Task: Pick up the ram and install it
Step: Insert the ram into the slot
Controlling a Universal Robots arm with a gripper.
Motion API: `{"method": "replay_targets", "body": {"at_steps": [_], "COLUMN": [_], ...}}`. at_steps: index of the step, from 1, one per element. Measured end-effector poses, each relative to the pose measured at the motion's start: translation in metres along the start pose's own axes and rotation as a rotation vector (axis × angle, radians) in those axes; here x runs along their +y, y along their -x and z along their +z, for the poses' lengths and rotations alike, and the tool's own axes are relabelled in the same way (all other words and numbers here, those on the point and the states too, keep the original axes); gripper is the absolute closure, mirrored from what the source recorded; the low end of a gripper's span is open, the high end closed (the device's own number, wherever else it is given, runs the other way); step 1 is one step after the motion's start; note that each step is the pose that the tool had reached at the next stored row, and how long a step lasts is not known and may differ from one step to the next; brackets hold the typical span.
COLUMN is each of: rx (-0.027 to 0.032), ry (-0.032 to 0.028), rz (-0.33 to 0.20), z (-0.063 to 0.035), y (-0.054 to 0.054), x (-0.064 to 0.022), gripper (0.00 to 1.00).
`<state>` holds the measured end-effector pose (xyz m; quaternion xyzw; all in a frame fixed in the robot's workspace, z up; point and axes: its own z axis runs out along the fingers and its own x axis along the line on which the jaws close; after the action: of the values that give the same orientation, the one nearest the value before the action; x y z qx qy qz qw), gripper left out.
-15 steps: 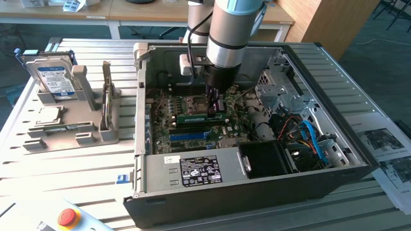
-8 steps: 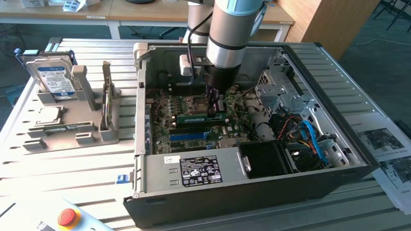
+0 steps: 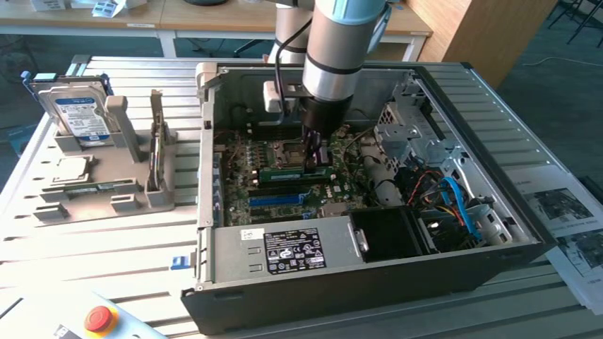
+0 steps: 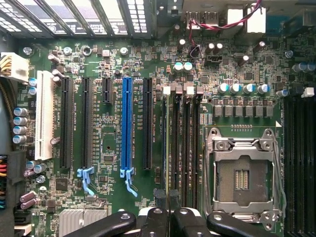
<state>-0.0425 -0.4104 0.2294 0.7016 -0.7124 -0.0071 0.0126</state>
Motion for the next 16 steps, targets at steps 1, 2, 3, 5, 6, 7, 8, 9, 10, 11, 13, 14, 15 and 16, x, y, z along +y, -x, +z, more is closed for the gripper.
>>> {"method": "replay_targets", "body": {"at_steps": [1, 2, 3, 5, 6, 7, 8, 9, 10, 11, 13, 14, 15, 16], "rx": [0.0001, 0.0001, 0.0001, 0.0000, 0.0000, 0.0001, 0.0000, 0.0001, 0.0001, 0.0000, 0.0000, 0.0000, 0.0001, 0.0002], "ry": [0.0001, 0.0001, 0.0000, 0.0000, 0.0000, 0.0000, 0.0000, 0.0000, 0.0000, 0.0000, 0.0000, 0.0000, 0.0000, 0.0001], "rz": [0.000, 0.000, 0.000, 0.000, 0.000, 0.000, 0.000, 0.000, 0.000, 0.000, 0.000, 0.000, 0.000, 0.000], "z": [0.0002, 0.0005, 0.0007, 0.0013, 0.0016, 0.0019, 0.0022, 0.0024, 0.0027, 0.0030, 0.0036, 0.0039, 0.0041, 0.0042], "y": [0.0000, 0.0000, 0.0000, 0.0000, 0.0000, 0.0000, 0.0000, 0.0000, 0.0000, 0.0000, 0.0000, 0.0000, 0.0000, 0.0000], "x": [0.0000, 0.0000, 0.0000, 0.0000, -0.0001, -0.0001, -0.0001, 0.0000, -0.0001, -0.0001, -0.0001, -0.0001, -0.0001, -0.0001], "gripper": [0.88, 0.88, 0.88, 0.88, 0.88, 0.88, 0.88, 0.88, 0.88, 0.88, 0.88, 0.88, 0.88, 0.88]}}
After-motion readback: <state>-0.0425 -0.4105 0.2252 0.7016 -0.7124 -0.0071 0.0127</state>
